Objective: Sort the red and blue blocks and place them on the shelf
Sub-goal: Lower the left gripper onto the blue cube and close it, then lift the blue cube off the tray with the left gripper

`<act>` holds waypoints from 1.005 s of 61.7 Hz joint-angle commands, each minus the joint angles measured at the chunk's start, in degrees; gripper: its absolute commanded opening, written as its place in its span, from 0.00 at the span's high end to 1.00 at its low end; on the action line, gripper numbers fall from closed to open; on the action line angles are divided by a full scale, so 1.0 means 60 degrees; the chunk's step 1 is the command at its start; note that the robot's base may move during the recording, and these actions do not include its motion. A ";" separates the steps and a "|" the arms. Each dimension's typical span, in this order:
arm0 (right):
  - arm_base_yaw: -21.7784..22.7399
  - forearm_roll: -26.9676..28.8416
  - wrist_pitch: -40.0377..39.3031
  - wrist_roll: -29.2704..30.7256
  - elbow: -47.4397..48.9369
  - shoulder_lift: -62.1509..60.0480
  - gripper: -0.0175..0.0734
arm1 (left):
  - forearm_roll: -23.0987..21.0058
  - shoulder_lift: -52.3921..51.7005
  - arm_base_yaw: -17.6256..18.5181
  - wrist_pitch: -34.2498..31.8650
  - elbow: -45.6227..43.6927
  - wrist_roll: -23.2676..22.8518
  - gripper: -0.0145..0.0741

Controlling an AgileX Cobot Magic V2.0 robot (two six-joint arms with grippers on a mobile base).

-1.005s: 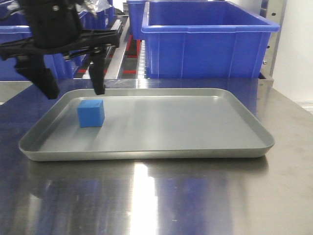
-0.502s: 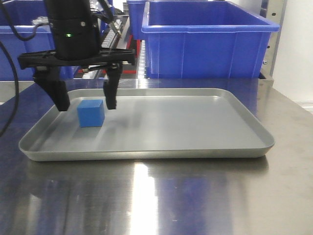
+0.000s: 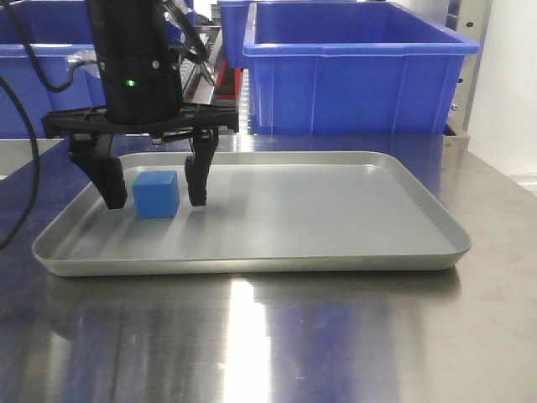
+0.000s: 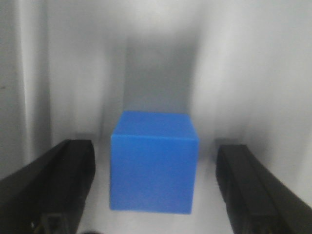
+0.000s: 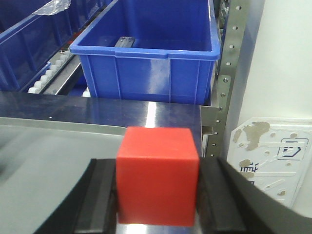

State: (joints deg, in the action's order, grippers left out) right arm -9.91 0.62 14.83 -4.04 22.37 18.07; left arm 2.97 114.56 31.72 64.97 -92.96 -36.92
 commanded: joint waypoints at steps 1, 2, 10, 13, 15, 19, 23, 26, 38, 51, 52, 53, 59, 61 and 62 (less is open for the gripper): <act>0.0055 -0.0103 -0.0835 0.0065 0.0270 0.0031 0.39 | 0.0016 -0.0520 0.0045 -0.0148 -0.0312 -0.0290 0.22; 0.0055 -0.0103 -0.0835 0.0065 0.0270 0.0031 0.39 | 0.0016 -0.0520 0.0045 -0.0146 -0.0312 -0.0290 0.22; 0.0055 -0.0103 -0.0835 0.0065 0.0270 0.0031 0.39 | 0.0016 -0.0520 0.0045 -0.0166 -0.0312 -0.0290 0.22; 0.0055 -0.0103 -0.0835 0.0065 0.0270 0.0031 0.39 | 0.0016 -0.0520 0.0045 -0.0166 -0.0312 -0.0290 0.22; 0.0055 -0.0103 -0.0835 0.0065 0.0270 0.0031 0.39 | -0.0007 -0.0520 0.0045 -0.0166 -0.0312 -0.0290 0.22; 0.0055 -0.0103 -0.0835 0.0065 0.0270 0.0031 0.39 | -0.0007 -0.0520 0.0045 -0.0166 -0.0312 -0.0290 0.22; 0.0055 -0.0103 -0.0835 0.0065 0.0270 0.0031 0.39 | -0.0007 -0.0539 0.0005 -0.0166 -0.0312 -0.0290 0.22; 0.0055 -0.0103 -0.0835 0.0065 0.0270 0.0031 0.39 | -0.0007 -0.0557 -0.0016 -0.0166 -0.0312 -0.0290 0.22; 0.0055 -0.0103 -0.0835 0.0065 0.0270 0.0031 0.39 | -0.0007 -0.0691 -0.0098 -0.0273 -0.0312 -0.0290 0.29; 0.0055 -0.0103 -0.0835 0.0065 0.0270 0.0031 0.39 | -0.0007 -0.0691 -0.0119 -0.0273 -0.0312 -0.0290 0.48; 0.0055 -0.0103 -0.0835 0.0065 0.0270 0.0031 0.39 | -0.0007 -0.0691 -0.0119 -0.0273 -0.0312 -0.0290 0.50; 0.0055 -0.0103 -0.0835 0.0065 0.0270 0.0031 0.39 | -0.0007 -0.0691 -0.0119 -0.0273 -0.0312 -0.0290 0.51; 0.0055 -0.0103 -0.0835 0.0065 0.0270 0.0031 0.39 | -0.0007 -0.0706 -0.0119 -0.0273 -0.0312 -0.0290 0.57; 0.0055 -0.0103 -0.0835 0.0065 0.0270 0.0031 0.39 | -0.0007 -0.0732 -0.0119 -0.0273 -0.0312 -0.0290 0.59; 0.0055 -0.0103 -0.0835 0.0065 0.0270 0.0031 0.39 | -0.0007 -0.0732 -0.0119 -0.0273 -0.0312 -0.0290 0.60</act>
State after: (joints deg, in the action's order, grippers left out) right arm -9.91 0.62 14.83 -4.04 22.37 18.07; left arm 2.97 114.23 31.08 64.01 -92.96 -38.05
